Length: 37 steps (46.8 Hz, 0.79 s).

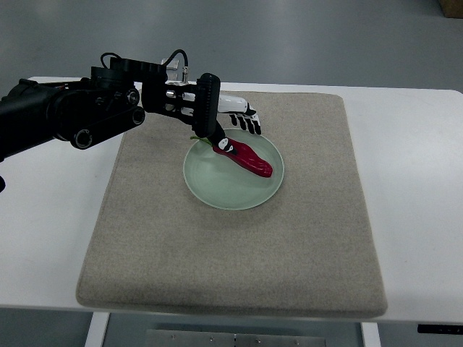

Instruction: Place red pepper on plate with left hand

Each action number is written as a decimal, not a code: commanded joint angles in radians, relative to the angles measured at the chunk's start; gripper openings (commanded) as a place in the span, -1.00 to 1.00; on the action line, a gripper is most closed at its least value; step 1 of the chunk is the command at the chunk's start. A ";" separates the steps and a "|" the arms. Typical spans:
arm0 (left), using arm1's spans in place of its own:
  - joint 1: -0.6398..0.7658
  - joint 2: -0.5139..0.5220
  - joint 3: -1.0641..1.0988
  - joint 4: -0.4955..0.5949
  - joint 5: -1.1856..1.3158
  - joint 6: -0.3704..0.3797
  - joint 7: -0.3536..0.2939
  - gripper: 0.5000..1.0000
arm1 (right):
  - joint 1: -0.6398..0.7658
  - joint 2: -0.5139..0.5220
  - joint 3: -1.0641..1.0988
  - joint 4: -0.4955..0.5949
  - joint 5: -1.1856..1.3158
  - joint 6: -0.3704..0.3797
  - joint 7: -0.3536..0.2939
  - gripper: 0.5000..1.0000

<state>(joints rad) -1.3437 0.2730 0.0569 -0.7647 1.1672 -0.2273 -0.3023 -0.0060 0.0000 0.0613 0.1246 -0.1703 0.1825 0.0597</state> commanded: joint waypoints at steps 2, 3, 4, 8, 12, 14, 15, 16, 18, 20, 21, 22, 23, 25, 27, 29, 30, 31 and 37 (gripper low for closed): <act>0.003 0.000 0.000 0.056 -0.012 0.069 -0.001 0.39 | 0.000 0.000 0.000 0.000 0.000 0.000 0.000 0.73; 0.003 0.000 -0.002 0.067 -0.012 0.077 -0.001 0.39 | 0.000 0.000 0.000 0.000 0.000 0.000 0.000 0.73; 0.003 0.000 -0.002 0.076 -0.014 0.083 -0.001 0.39 | 0.000 0.000 0.000 0.000 0.000 0.000 0.000 0.73; 0.003 0.000 -0.002 0.119 -0.027 0.097 0.000 0.39 | 0.000 0.000 0.000 0.001 0.000 0.000 0.000 0.73; 0.005 0.000 -0.003 0.166 -0.067 0.106 0.000 0.39 | 0.000 0.000 0.000 0.001 0.000 0.000 0.000 0.73; 0.006 0.000 -0.003 0.191 -0.096 0.112 0.000 0.40 | 0.000 0.000 0.000 0.000 0.000 0.000 0.000 0.73; 0.006 0.000 -0.002 0.205 -0.113 0.112 0.000 0.40 | 0.000 0.000 0.000 0.000 0.000 0.000 0.000 0.73; 0.006 0.000 -0.002 0.217 -0.129 0.114 0.000 0.45 | 0.000 0.000 0.000 0.001 0.000 0.000 0.000 0.73; 0.006 0.000 -0.002 0.241 -0.161 0.115 0.000 0.62 | 0.000 0.000 0.000 0.000 0.000 0.000 0.000 0.73; 0.006 0.000 -0.003 0.263 -0.194 0.118 0.000 0.74 | 0.000 0.000 0.000 0.001 0.000 0.000 0.000 0.73; 0.006 0.000 -0.003 0.272 -0.211 0.118 0.000 0.75 | 0.000 0.000 0.000 0.001 0.000 0.000 0.000 0.73; 0.006 0.000 -0.003 0.280 -0.231 0.120 0.000 0.75 | 0.000 0.000 0.000 0.000 0.000 0.000 0.000 0.73; 0.006 0.000 -0.003 0.289 -0.251 0.121 0.000 0.75 | 0.000 0.000 0.000 0.000 0.000 0.000 0.000 0.73; 0.005 0.000 -0.002 0.303 -0.294 0.126 0.000 0.77 | 0.000 0.000 0.000 0.001 0.000 0.000 0.000 0.73; 0.005 0.000 -0.002 0.314 -0.340 0.135 0.000 0.78 | 0.000 0.000 0.000 0.000 0.000 0.000 0.000 0.73; 0.006 0.000 -0.002 0.321 -0.382 0.148 0.000 0.78 | 0.000 0.000 0.000 0.000 0.000 0.000 0.000 0.73; 0.006 0.000 -0.002 0.323 -0.405 0.155 0.002 0.79 | 0.000 0.000 0.000 0.001 0.000 0.000 0.000 0.73; 0.006 0.000 -0.002 0.326 -0.429 0.163 0.002 0.78 | 0.000 0.000 0.000 0.001 0.000 0.000 0.000 0.73; 0.008 -0.006 -0.003 0.338 -0.612 0.232 0.011 0.78 | 0.000 0.000 0.000 0.001 0.000 0.000 0.000 0.73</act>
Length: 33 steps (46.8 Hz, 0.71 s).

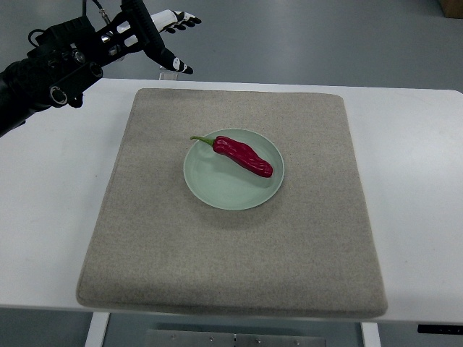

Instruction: Place red pepper on plate with left hand

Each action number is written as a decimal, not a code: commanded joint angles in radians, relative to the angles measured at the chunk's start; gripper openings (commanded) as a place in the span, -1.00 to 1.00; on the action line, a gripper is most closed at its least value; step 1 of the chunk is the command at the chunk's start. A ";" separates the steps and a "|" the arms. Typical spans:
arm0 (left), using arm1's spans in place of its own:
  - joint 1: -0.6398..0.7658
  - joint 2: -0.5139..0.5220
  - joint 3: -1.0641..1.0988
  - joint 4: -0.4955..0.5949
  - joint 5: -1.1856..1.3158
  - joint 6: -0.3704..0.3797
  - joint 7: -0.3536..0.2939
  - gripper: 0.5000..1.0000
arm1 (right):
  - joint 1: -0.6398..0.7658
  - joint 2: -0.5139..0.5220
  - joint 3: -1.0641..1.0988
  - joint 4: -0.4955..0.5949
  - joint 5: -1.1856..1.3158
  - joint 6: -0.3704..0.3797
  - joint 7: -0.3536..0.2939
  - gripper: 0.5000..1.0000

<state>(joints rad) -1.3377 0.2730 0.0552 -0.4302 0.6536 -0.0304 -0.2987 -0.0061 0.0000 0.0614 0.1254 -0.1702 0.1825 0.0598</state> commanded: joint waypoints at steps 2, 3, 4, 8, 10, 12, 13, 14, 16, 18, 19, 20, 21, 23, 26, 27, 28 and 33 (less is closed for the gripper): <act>0.002 -0.011 -0.001 0.004 -0.173 0.058 0.016 0.78 | 0.000 0.000 0.000 0.000 0.000 0.000 0.000 0.73; 0.002 -0.011 -0.001 0.004 -0.214 0.069 0.018 0.78 | 0.000 0.000 0.000 0.000 0.000 0.000 0.000 0.73; 0.002 -0.012 -0.001 0.005 -0.251 0.078 0.020 0.78 | 0.000 0.000 0.000 0.000 0.000 0.000 0.000 0.73; 0.000 -0.015 -0.001 0.007 -0.399 0.101 0.038 0.78 | 0.000 0.000 0.000 0.000 0.000 0.000 0.000 0.73; 0.000 -0.018 -0.001 0.010 -0.469 0.113 0.055 0.78 | 0.000 0.000 0.000 0.000 0.000 0.000 0.000 0.73; 0.000 -0.021 -0.001 0.014 -0.534 0.127 0.072 0.78 | 0.000 0.000 0.000 -0.001 0.000 0.000 0.000 0.73; 0.000 -0.025 -0.001 0.019 -0.567 0.136 0.079 0.78 | 0.000 0.000 0.000 -0.001 0.000 0.000 0.000 0.73; 0.000 -0.029 -0.003 0.024 -0.597 0.141 0.084 0.78 | 0.000 0.000 0.000 -0.001 0.001 0.000 0.000 0.73; 0.000 -0.038 -0.005 0.034 -0.653 0.144 0.089 0.78 | 0.000 0.000 0.000 -0.001 0.000 0.000 0.000 0.73; 0.000 -0.043 -0.006 0.051 -0.699 0.138 0.090 0.78 | 0.000 0.000 0.000 -0.001 0.000 0.000 0.000 0.73; 0.000 -0.044 -0.006 0.062 -0.721 0.130 0.089 0.79 | 0.000 0.000 0.000 0.000 0.000 0.000 0.000 0.73; 0.002 -0.044 -0.006 0.071 -0.744 0.124 0.089 0.79 | 0.000 0.000 0.000 -0.001 0.000 0.000 0.000 0.73; 0.002 -0.044 -0.006 0.079 -0.764 0.118 0.089 0.79 | 0.000 0.000 0.000 -0.001 0.000 0.000 0.000 0.73; 0.002 -0.052 -0.012 0.093 -0.802 0.096 0.089 0.80 | 0.000 0.000 0.000 -0.001 0.000 0.000 0.000 0.73; 0.018 -0.066 -0.034 0.117 -0.844 0.040 0.089 0.80 | 0.000 0.000 0.000 -0.001 0.000 0.000 0.000 0.73; 0.026 -0.069 -0.044 0.129 -0.853 0.018 0.089 0.80 | 0.000 0.000 0.000 0.000 0.000 0.000 0.000 0.73; 0.032 -0.074 -0.058 0.143 -0.861 -0.003 0.089 0.80 | 0.000 0.000 0.000 -0.001 0.000 0.000 0.000 0.73; 0.051 -0.107 -0.129 0.218 -0.874 -0.103 0.089 0.80 | 0.000 0.000 0.000 -0.001 0.000 0.000 0.000 0.73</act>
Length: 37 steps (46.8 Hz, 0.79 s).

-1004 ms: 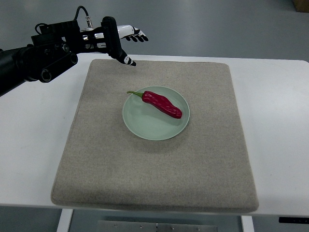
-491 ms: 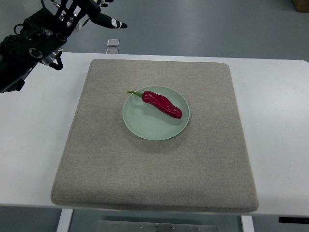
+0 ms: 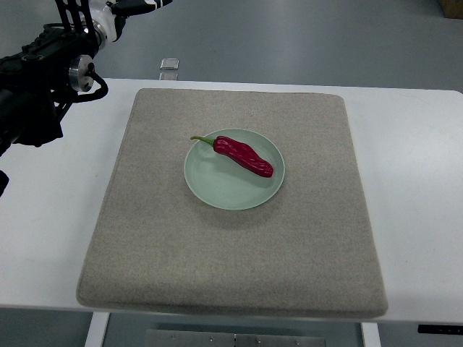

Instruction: Place red pepper on plate with left hand

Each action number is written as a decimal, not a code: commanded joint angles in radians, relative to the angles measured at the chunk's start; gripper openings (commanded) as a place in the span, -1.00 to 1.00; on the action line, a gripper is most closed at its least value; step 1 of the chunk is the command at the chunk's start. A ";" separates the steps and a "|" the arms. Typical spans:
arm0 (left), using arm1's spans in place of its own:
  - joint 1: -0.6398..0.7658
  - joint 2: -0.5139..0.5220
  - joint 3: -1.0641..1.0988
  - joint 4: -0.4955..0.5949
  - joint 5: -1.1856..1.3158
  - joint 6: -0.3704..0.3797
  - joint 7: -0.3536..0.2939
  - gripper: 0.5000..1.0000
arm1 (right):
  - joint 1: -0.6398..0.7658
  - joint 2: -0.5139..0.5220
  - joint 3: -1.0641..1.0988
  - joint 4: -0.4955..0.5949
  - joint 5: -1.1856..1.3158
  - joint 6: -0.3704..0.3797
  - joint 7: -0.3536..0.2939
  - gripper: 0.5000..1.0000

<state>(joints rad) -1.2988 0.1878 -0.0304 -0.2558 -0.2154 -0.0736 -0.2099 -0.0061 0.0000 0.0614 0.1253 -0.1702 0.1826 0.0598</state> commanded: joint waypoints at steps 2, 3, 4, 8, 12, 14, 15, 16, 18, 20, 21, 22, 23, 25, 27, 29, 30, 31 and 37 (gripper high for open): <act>0.021 -0.039 -0.066 0.072 -0.007 -0.089 -0.002 0.80 | 0.000 0.000 0.000 -0.001 0.000 0.000 0.000 0.73; 0.026 -0.045 -0.077 0.084 -0.009 -0.103 -0.002 0.81 | 0.000 0.000 0.000 0.000 0.000 0.000 0.000 0.73; 0.029 -0.051 -0.085 0.098 -0.009 -0.116 -0.002 0.81 | 0.000 0.000 0.000 0.000 0.000 0.000 0.000 0.73; 0.045 -0.088 -0.117 0.164 -0.010 -0.161 -0.002 0.82 | 0.000 0.000 0.000 -0.001 0.000 0.000 -0.001 0.73; 0.064 -0.120 -0.163 0.213 -0.015 -0.195 -0.002 0.82 | 0.000 0.000 0.000 -0.001 0.000 0.000 0.000 0.73; 0.070 -0.126 -0.184 0.225 -0.018 -0.204 -0.002 0.82 | 0.000 0.000 0.000 -0.001 0.000 0.000 0.000 0.73; 0.075 -0.128 -0.195 0.227 -0.019 -0.206 -0.002 0.82 | 0.000 0.000 0.000 0.000 0.000 0.000 0.000 0.73; 0.078 -0.131 -0.206 0.227 -0.022 -0.207 -0.002 0.82 | 0.000 0.000 0.000 0.000 0.000 0.000 0.000 0.73; 0.082 -0.134 -0.223 0.228 -0.030 -0.207 -0.002 0.82 | 0.000 0.000 0.000 -0.001 0.000 0.000 0.000 0.73; 0.085 -0.134 -0.236 0.230 -0.041 -0.210 -0.002 0.83 | 0.000 0.000 0.000 -0.001 0.000 0.000 0.000 0.73; 0.085 -0.134 -0.240 0.230 -0.047 -0.212 -0.002 0.83 | 0.000 0.000 0.000 0.000 0.000 0.000 0.000 0.73; 0.087 -0.134 -0.241 0.230 -0.055 -0.213 -0.002 0.83 | 0.000 0.000 0.000 0.000 0.000 0.000 0.000 0.73; 0.090 -0.134 -0.241 0.231 -0.062 -0.218 -0.003 0.83 | 0.000 0.000 0.000 0.000 0.000 0.000 0.000 0.73; 0.095 -0.136 -0.241 0.236 -0.084 -0.236 -0.009 0.83 | 0.000 0.000 0.000 0.000 0.000 0.000 0.000 0.73; 0.098 -0.139 -0.243 0.245 -0.108 -0.267 -0.014 0.83 | 0.000 0.000 0.000 -0.001 0.000 0.000 0.000 0.73; 0.099 -0.139 -0.243 0.253 -0.142 -0.305 -0.019 0.83 | 0.000 0.000 0.000 0.000 0.000 0.000 0.000 0.73; 0.101 -0.140 -0.243 0.256 -0.163 -0.327 -0.020 0.83 | 0.000 0.000 0.000 0.000 0.000 0.000 0.000 0.73; 0.101 -0.139 -0.241 0.257 -0.188 -0.346 -0.020 0.83 | 0.000 0.000 0.000 -0.001 0.000 0.000 0.000 0.73; 0.118 -0.140 -0.240 0.267 -0.317 -0.422 -0.019 0.84 | 0.000 0.000 0.000 -0.001 0.000 0.000 0.000 0.73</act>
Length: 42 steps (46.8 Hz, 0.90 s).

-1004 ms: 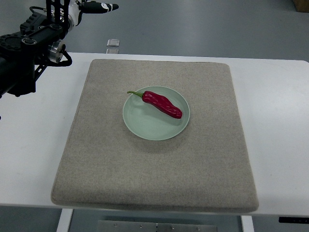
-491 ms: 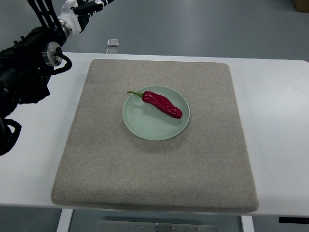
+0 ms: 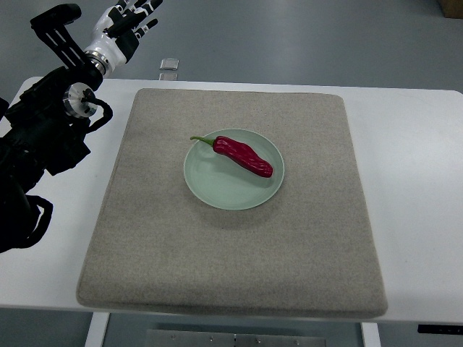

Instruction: Place red pepper on plate with left hand

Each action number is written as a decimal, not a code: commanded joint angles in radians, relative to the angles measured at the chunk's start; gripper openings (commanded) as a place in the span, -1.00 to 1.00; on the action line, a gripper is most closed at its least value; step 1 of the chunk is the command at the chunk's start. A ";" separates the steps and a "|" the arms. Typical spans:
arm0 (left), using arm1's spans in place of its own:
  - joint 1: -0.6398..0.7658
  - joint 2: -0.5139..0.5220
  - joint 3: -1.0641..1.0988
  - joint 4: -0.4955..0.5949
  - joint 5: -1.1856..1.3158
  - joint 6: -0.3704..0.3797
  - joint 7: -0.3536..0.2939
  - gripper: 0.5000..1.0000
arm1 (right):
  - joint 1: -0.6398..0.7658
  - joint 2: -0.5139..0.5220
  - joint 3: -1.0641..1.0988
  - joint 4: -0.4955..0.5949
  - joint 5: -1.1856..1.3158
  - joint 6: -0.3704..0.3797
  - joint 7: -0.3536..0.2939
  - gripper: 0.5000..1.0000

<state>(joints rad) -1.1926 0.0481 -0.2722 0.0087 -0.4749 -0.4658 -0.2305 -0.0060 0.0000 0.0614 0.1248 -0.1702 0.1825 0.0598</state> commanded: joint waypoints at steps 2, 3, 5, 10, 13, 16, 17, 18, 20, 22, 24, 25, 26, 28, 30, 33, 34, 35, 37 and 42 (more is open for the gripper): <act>0.011 -0.002 0.002 0.001 -0.074 -0.030 0.000 0.84 | 0.000 0.000 0.000 0.001 0.001 0.000 0.000 0.73; 0.011 -0.001 0.002 -0.001 -0.074 -0.030 0.000 0.84 | 0.000 0.000 0.000 0.001 0.001 0.000 0.000 0.73; 0.013 -0.001 0.001 -0.004 -0.074 -0.025 0.000 0.84 | 0.000 0.000 0.000 0.001 0.000 0.000 0.000 0.73; 0.016 0.001 0.001 -0.006 -0.074 -0.014 0.000 0.84 | 0.000 0.000 0.000 -0.001 0.000 0.000 0.000 0.73; 0.019 0.001 0.002 -0.010 -0.073 -0.007 -0.001 0.84 | 0.000 0.000 0.000 -0.001 0.000 0.000 0.000 0.73; 0.024 -0.001 0.004 -0.010 -0.073 0.006 -0.001 0.84 | 0.000 0.000 0.000 -0.001 0.000 0.000 0.000 0.73; 0.024 -0.001 0.005 -0.010 -0.071 0.013 -0.001 0.84 | 0.000 0.000 0.000 0.001 0.000 0.000 0.000 0.73; 0.025 -0.002 0.005 -0.010 -0.070 0.025 -0.001 0.84 | 0.000 0.000 0.000 0.001 0.000 0.000 0.000 0.73; 0.025 -0.002 0.005 -0.013 -0.068 0.056 0.000 0.84 | 0.000 0.000 0.000 0.001 0.000 0.000 0.000 0.73; 0.025 -0.005 0.005 -0.027 -0.068 0.093 0.002 0.84 | 0.000 0.000 0.000 -0.001 0.000 0.000 0.000 0.73; 0.027 -0.008 0.004 -0.047 -0.068 0.134 0.002 0.84 | 0.000 0.000 0.000 -0.001 0.000 0.000 0.000 0.73; 0.027 -0.008 0.004 -0.056 -0.070 0.154 0.002 0.84 | 0.000 0.000 0.000 -0.001 0.000 0.000 0.000 0.73; 0.028 -0.008 0.004 -0.064 -0.070 0.177 0.003 0.84 | 0.000 0.000 0.000 0.001 0.000 0.000 0.000 0.73; 0.028 -0.011 0.004 -0.073 -0.076 0.217 0.002 0.84 | 0.000 0.000 0.000 0.001 0.000 0.000 0.000 0.73; 0.030 -0.020 0.002 -0.076 -0.079 0.230 0.002 0.84 | 0.000 0.000 0.000 0.001 0.000 0.000 0.000 0.73; 0.031 -0.028 -0.001 -0.078 -0.079 0.231 0.002 0.84 | 0.000 0.000 0.000 -0.001 0.000 0.000 0.000 0.73; 0.031 -0.028 -0.004 -0.078 -0.079 0.231 0.002 0.84 | 0.000 0.000 0.000 0.001 0.000 0.000 0.000 0.73; 0.031 -0.028 -0.007 -0.078 -0.077 0.230 0.002 0.84 | 0.000 0.000 0.000 -0.001 0.000 0.000 0.000 0.73; 0.030 -0.028 -0.016 -0.078 -0.076 0.227 0.002 0.84 | 0.000 0.000 0.000 0.001 0.000 0.000 0.000 0.73; 0.030 -0.028 -0.024 -0.078 -0.076 0.208 0.002 0.85 | 0.000 0.000 0.000 -0.001 0.000 0.000 0.000 0.73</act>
<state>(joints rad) -1.1614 0.0199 -0.2932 -0.0690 -0.5516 -0.2446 -0.2282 -0.0062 0.0000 0.0614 0.1255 -0.1702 0.1825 0.0598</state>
